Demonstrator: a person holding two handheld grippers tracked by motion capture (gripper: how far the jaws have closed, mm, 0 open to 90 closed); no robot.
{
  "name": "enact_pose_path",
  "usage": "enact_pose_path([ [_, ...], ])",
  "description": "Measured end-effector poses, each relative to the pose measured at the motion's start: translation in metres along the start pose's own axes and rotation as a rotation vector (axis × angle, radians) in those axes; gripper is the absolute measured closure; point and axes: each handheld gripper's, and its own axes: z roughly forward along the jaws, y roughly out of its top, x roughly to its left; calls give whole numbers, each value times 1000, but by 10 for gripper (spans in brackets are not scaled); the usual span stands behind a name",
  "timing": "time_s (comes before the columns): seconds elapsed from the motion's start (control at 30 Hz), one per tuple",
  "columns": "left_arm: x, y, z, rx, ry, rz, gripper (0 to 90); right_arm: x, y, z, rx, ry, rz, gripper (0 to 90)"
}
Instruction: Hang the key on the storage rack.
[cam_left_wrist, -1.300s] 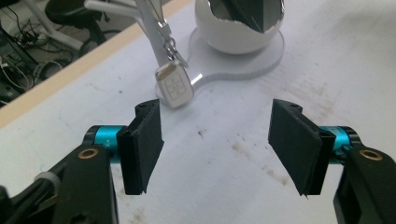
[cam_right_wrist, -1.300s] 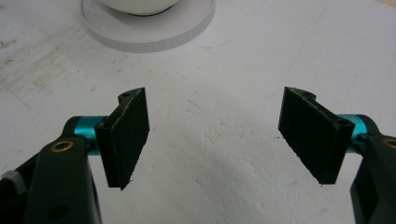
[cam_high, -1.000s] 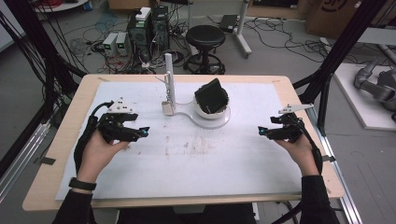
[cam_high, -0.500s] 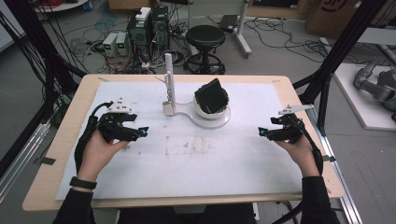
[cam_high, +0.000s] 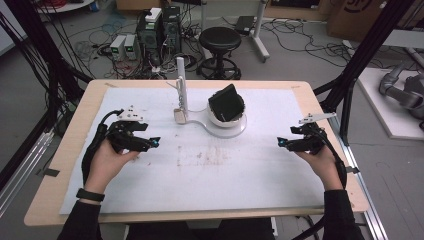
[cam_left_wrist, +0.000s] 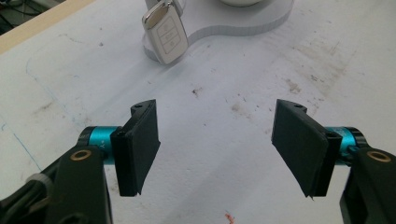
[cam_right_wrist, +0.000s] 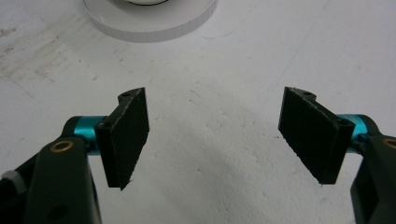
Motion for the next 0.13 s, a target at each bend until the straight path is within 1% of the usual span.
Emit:
enact_pose_path([
  [0.13, 1, 0, 1, 2, -3, 0, 317, 0, 0, 1, 2, 2, 0, 251],
])
